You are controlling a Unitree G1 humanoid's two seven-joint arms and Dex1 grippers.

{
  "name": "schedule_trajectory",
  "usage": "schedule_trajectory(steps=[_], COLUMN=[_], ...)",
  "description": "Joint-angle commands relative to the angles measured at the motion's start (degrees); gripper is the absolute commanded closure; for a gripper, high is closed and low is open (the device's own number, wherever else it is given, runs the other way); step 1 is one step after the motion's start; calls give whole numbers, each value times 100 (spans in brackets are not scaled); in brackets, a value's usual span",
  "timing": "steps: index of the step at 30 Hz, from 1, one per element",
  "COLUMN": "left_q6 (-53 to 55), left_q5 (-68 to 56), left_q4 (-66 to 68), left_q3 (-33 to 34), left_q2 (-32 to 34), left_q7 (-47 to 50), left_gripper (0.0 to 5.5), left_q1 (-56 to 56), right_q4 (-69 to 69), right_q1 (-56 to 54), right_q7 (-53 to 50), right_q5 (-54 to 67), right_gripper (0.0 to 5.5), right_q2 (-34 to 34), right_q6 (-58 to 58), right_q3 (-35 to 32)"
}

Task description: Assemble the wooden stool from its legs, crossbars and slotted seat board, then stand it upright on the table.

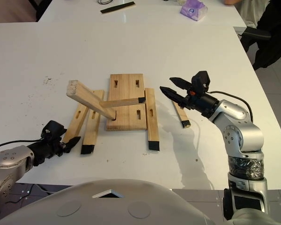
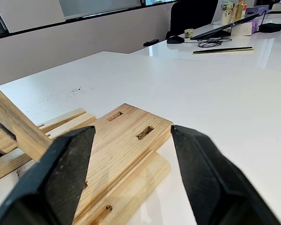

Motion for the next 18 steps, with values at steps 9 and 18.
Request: schedule_trajectory(steps=[9, 18], left_q6=[-558, -1469], left_q5=[91, -1624], left_q4=[1336, 690], left_q3=[-322, 1509], left_q2=[-477, -595], left_q7=[20, -412], left_gripper=[344, 348], left_q1=[131, -1773], right_q4=[126, 502], right_q1=[-273, -975], right_q7=[-19, -422], right_q5=[-95, 538], right_gripper=[252, 252], right_q2=[58, 280], right_q6=[-76, 256], right_q3=[78, -568])
